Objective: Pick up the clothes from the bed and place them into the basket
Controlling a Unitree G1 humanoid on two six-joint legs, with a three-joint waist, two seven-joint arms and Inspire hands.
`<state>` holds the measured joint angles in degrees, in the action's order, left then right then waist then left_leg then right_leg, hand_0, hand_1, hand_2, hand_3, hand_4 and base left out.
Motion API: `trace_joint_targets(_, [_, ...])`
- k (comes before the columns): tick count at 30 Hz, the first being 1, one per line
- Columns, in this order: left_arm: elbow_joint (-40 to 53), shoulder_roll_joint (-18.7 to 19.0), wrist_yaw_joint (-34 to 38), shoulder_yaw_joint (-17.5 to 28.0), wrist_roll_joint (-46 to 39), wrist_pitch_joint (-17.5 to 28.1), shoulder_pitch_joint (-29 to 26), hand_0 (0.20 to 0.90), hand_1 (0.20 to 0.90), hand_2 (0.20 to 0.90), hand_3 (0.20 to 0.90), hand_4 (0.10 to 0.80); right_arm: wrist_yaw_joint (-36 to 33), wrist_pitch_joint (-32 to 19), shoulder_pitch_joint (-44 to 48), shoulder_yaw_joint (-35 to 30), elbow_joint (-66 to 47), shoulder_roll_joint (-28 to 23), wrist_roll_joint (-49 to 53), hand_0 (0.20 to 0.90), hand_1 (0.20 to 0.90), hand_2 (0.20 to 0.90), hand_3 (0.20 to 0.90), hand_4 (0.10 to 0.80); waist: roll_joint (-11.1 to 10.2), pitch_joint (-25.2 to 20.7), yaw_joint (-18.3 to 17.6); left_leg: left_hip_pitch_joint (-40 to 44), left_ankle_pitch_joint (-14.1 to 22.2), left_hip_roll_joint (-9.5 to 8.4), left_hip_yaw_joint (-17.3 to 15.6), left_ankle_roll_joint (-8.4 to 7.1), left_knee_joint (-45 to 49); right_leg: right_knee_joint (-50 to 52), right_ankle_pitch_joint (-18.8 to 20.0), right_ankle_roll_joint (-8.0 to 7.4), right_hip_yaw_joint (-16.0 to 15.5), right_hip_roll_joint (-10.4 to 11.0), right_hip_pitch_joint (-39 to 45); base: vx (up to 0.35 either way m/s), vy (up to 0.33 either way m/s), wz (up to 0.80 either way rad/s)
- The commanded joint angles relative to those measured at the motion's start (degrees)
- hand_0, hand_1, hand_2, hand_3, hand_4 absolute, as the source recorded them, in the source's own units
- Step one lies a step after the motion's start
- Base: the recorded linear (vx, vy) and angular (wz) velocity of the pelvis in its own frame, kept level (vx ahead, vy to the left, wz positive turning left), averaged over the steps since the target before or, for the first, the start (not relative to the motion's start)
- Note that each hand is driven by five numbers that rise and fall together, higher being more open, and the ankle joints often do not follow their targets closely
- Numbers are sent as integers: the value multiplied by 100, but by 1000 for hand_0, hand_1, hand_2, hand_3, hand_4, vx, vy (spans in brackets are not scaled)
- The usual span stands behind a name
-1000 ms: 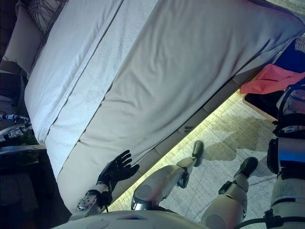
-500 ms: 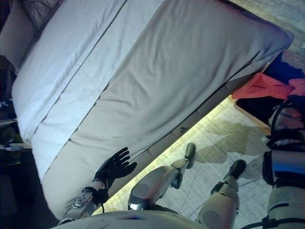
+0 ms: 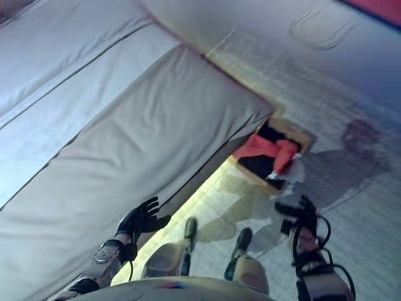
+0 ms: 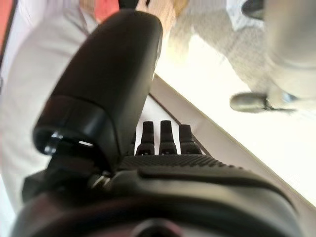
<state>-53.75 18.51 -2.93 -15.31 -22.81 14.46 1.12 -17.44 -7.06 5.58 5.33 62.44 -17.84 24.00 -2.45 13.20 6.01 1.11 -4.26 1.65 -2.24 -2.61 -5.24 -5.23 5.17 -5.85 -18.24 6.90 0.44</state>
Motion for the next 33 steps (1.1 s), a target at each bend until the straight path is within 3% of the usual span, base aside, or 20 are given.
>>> trace_joint_targets(1, [-434,-133,140,273,250,179,-127,900,900,900,900,800,270,-404,-224,181,-174,-82,-414,900,900,900,900,800,165,-419,-80,27,126,152,-235,-96,24,413,-247,12,321,-62,246,56,17,-29])
trace_joint_targets(11, [-1384,-430,-297,374,356,97,-247,900,900,900,900,800,488,-59,-689,348,644,586,-703,900,900,900,900,800,106,-676,-452,463,324,181,-498,9,24,577,-451,90,679,-166,480,-8,47,-17])
trace_joint_targets(15, [-1503,-479,-599,365,276,-160,-272,900,900,900,900,800,396,168,-716,274,901,638,-314,900,900,900,900,800,133,-703,-494,554,363,170,-499,39,24,623,-501,100,726,-176,532,4,40,-12])
trace_joint_targets(33, [-1437,-448,-937,196,254,-296,-293,900,900,900,900,800,303,125,-625,333,854,577,-398,900,900,900,900,800,216,-826,-573,661,423,180,-457,50,24,596,-566,111,859,-181,613,-4,10,-3])
